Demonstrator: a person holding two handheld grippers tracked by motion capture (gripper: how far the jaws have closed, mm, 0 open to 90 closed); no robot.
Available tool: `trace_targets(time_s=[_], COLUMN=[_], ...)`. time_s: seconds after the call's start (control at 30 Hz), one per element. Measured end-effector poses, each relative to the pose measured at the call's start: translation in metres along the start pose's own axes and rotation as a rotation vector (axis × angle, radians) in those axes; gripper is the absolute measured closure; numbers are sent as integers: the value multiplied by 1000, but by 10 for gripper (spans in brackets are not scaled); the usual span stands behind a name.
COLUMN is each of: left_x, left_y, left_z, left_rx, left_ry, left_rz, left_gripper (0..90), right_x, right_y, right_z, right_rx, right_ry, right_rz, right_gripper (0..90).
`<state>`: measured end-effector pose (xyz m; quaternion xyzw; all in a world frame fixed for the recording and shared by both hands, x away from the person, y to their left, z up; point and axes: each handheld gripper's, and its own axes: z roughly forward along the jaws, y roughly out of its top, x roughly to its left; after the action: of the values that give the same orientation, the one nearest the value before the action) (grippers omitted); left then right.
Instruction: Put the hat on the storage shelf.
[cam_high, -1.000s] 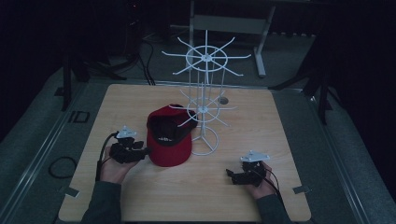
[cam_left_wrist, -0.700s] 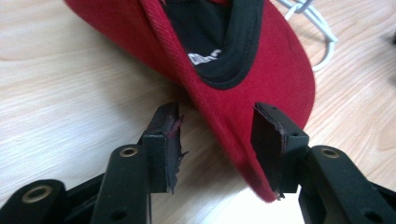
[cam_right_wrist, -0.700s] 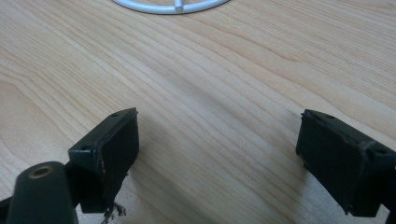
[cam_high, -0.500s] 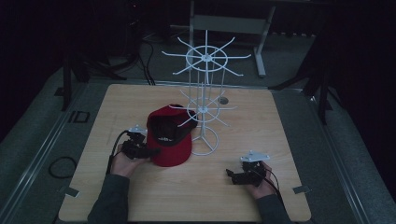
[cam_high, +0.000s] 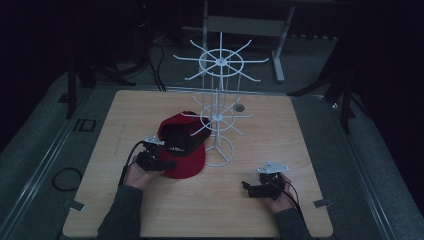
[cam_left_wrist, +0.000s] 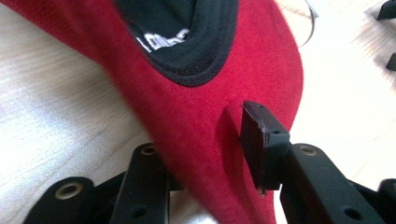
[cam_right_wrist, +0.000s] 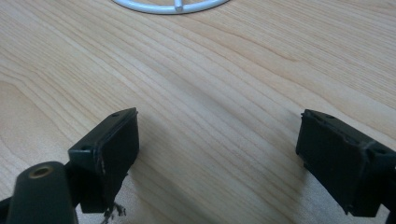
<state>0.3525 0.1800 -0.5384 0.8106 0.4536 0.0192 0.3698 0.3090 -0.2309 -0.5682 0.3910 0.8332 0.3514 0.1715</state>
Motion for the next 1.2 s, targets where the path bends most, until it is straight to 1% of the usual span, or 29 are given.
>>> trace_targets(time_s=[0.07,0.1,0.13,0.2,0.27,0.3,0.33,0.4,0.43,0.53,0.57,0.63,0.67,0.7,0.73,0.77,0.8,0.83,0.87,0.9,0.93,1.0,1.03,1.17,1.2], left_x=[-1,-1,-1,-1,-2,-2,-3,-4,-4,-5,-5,-8,-8,-8,-8,-7,-6,-6,-6,-6,-5,-5,0,0,0], left_y=[-1,-1,-3,-4,-6,-7,-8,-12,-14,-24,-24,-36,-36,-43,-43,-48,-49,-50,-51,-51,-50,-50,-54,-62,-65], left_z=[-3,-3,-9,-15,-21,-24,-26,-30,-33,-39,-39,-45,-45,-50,-50,-55,-57,-60,-62,-62,-64,-64,-63,-65,-66], left_rx=[-21,-21,-53,-78,-96,-106,-111,-114,-111,-123,-123,-157,-157,-174,-174,-194,-210,-231,-245,-245,-241,-241,-248,-215,-212], left_ry=[21,21,47,81,117,144,153,176,182,198,198,217,217,234,234,238,247,264,295,295,313,313,306,328,325], left_rz=[10,10,8,5,11,23,25,42,51,74,74,91,91,93,93,75,69,64,69,69,70,70,56,83,78], left_gripper=[686,703,728,761,782,790,796,797,796,791,790,791,792,794,799,811,821,838,853,855,855,854,854,827,821], right_x=[0,0,0,0,0,0,0,0,0,0,0,0,0,0,0,0,0,0,0,0,0,0,0,0,0], right_y=[0,0,0,0,0,0,0,0,0,0,0,0,0,0,0,0,0,0,0,0,0,0,0,0,0], right_z=[0,0,0,0,0,0,0,0,0,0,0,0,0,0,0,0,0,0,0,0,0,0,0,0,0], right_rx=[0,0,-1,0,1,1,0,0,0,0,0,-1,-1,0,0,0,0,0,0,0,0,0,0,-1,-1], right_ry=[0,0,0,0,0,0,0,0,0,0,0,0,0,1,1,0,0,0,0,0,0,0,0,0,0], right_rz=[0,0,-1,1,1,1,1,0,0,0,0,0,0,0,0,0,0,0,0,0,0,0,0,-1,-1], right_gripper=[131,131,131,131,131,131,131,131,131,131,131,131,131,131,131,131,131,131,131,131,131,131,131,131,131])
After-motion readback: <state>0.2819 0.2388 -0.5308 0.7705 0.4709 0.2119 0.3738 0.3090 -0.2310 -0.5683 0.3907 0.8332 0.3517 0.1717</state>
